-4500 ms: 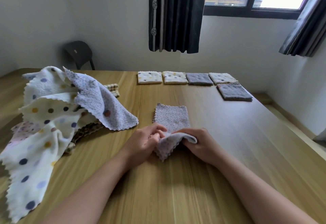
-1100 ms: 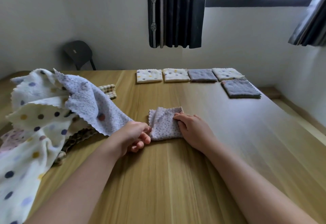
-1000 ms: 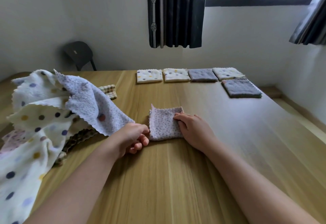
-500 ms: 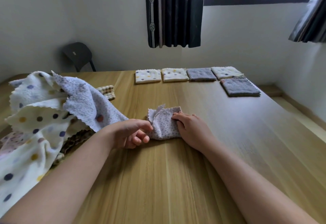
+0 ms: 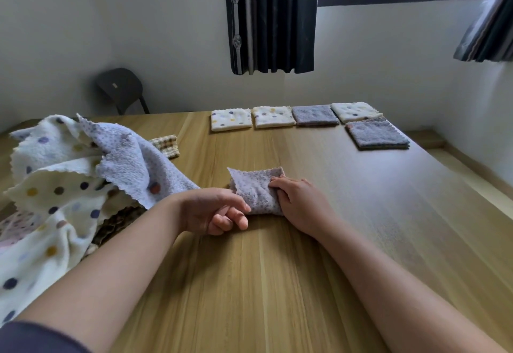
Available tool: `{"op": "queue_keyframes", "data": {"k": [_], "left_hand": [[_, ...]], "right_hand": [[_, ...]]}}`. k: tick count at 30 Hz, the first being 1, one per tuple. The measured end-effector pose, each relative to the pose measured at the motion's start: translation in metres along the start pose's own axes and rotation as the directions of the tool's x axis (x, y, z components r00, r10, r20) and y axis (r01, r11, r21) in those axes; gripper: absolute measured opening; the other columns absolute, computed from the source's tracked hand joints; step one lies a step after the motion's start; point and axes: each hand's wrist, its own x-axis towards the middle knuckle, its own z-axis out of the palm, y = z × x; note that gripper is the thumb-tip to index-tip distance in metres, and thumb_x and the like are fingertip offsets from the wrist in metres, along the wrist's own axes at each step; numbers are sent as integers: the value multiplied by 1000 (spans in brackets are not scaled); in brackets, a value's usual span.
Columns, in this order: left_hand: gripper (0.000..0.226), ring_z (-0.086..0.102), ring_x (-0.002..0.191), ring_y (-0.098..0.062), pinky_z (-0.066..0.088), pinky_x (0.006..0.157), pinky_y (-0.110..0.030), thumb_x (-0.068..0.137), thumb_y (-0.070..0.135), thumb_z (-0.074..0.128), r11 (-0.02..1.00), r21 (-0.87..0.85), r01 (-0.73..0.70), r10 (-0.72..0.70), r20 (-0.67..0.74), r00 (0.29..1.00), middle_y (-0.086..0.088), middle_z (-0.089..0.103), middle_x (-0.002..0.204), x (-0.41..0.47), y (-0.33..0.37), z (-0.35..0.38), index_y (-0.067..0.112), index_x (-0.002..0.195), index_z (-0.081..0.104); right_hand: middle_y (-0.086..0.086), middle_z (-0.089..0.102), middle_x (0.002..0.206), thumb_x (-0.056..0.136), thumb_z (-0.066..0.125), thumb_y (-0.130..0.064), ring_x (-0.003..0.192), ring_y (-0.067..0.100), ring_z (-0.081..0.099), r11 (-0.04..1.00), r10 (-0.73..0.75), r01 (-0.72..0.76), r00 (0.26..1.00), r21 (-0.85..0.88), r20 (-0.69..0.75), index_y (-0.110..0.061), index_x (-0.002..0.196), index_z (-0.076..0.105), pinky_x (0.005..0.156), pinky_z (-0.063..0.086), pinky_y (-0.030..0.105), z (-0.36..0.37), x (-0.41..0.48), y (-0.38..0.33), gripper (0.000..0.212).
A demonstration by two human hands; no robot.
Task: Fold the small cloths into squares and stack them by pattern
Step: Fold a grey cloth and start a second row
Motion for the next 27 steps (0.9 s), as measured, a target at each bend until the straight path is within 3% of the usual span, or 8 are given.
{"op": "queue_keyframes", "data": {"k": [3, 5, 8, 12, 16, 23, 27], "left_hand": [[26, 32, 31, -3, 20, 33, -13, 95, 11, 48, 988, 152, 18, -18, -7, 1000, -3, 56, 55, 2, 0, -4, 14, 72, 38], [22, 33, 34, -4, 20, 34, -14, 95, 11, 50, 976, 216, 24, -15, -42, 999, -3, 55, 56, 1, 1, -7, 15, 78, 36], [20, 36, 35, -5, 24, 34, -14, 93, 9, 54, 975, 223, 5, 4, -40, 999, -7, 60, 62, 2, 3, -6, 13, 93, 35], [19, 36, 33, -5, 25, 33, -14, 93, 11, 57, 960, 280, -3, 16, -41, 999, -6, 60, 57, 5, 0, -6, 13, 85, 40], [16, 38, 34, -5, 24, 34, -15, 93, 21, 60, 948, 315, 48, -6, -135, 991, -3, 58, 56, -1, -6, -10, 14, 95, 46], [14, 38, 33, -6, 24, 35, -14, 95, 29, 56, 955, 293, 45, 35, -264, 964, 1, 55, 51, -4, -17, -3, 15, 98, 53], [15, 36, 35, -6, 25, 35, -14, 94, 22, 58, 981, 194, -19, 62, -219, 974, -3, 60, 58, -3, -14, 2, 14, 104, 51]], "right_hand": [[-4, 59, 132, 100, 38, -19, 111, 20, 55, 1000, 12, -12, 1000, 10, 14, -23, 124, 61, 103, 33, 35, 0, -1, -1, 33], [-5, 57, 134, 100, 38, -21, 114, 19, 54, 1000, 13, -13, 1000, 11, 19, -24, 124, 60, 106, 32, 36, 1, -2, -1, 33], [-7, 54, 139, 101, 37, -24, 122, 16, 51, 1000, 11, -11, 1000, 9, 12, -25, 126, 59, 109, 30, 37, 1, 0, 1, 34], [-10, 44, 148, 100, 34, -20, 136, 10, 37, 999, 26, -27, 999, 28, 47, -27, 132, 56, 115, 22, 37, 2, 1, 2, 39], [-12, 39, 151, 98, 33, -13, 140, 7, 29, 998, 37, -41, 997, 52, 70, -28, 135, 54, 117, 17, 35, 1, 1, 2, 45], [-14, 40, 150, 96, 34, -11, 141, 4, 28, 997, 29, -33, 998, 69, 62, -28, 135, 54, 118, 16, 36, 4, 1, 3, 47], [-13, 40, 150, 96, 34, -13, 142, 2, 26, 999, 20, -23, 998, 49, 60, -28, 136, 53, 118, 14, 37, 5, 3, 8, 46]]}}
